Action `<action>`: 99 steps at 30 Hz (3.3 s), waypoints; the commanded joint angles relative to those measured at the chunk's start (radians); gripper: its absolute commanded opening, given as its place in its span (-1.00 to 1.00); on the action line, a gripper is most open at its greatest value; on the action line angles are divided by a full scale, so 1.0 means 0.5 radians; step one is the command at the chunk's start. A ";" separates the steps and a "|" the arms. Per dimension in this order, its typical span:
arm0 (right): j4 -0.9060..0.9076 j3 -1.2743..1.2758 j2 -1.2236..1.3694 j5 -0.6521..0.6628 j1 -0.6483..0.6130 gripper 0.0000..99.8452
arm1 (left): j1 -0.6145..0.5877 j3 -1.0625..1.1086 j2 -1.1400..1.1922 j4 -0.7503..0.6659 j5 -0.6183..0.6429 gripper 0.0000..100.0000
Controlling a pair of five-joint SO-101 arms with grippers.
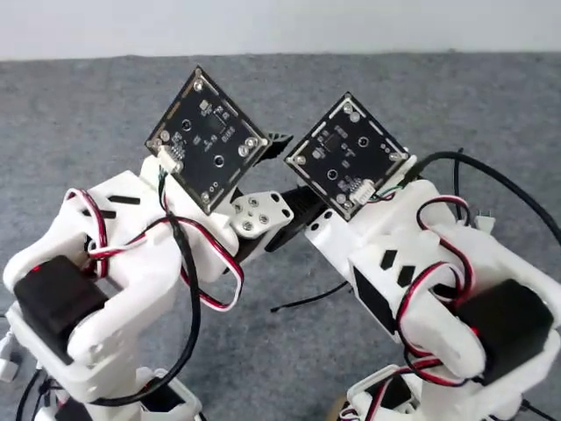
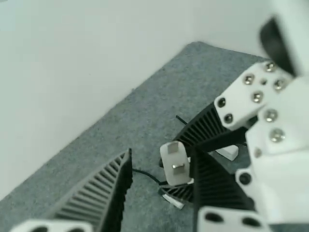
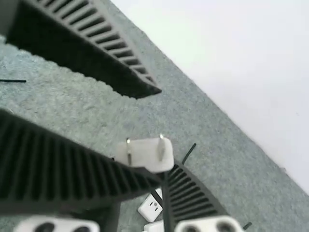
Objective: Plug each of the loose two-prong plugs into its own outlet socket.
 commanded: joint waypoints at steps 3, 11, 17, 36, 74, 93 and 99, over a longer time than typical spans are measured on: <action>0.078 -0.061 -0.121 0.015 0.005 -0.98 | -0.092 0.023 0.021 -0.068 -0.006 -0.62; 0.078 0.025 -0.146 -0.012 0.005 -0.98 | -0.199 0.315 0.003 -0.196 -0.009 -0.62; 0.078 0.031 -0.146 -0.012 0.005 -0.98 | -0.199 0.489 0.003 -0.285 -0.009 -0.62; 0.078 0.264 -0.351 -0.003 0.005 -0.98 | -0.199 0.855 0.000 -0.497 0.006 -0.62; -0.189 0.396 0.916 -1.209 -0.044 -0.98 | -2.495 1.932 0.000 -1.040 0.276 -0.62; -0.443 0.819 1.119 -1.215 0.744 -0.98 | -1.930 2.349 0.003 -1.421 0.334 -0.62; -0.566 0.924 1.115 -1.206 0.882 -0.98 | -1.927 2.457 0.003 -1.620 0.338 -0.62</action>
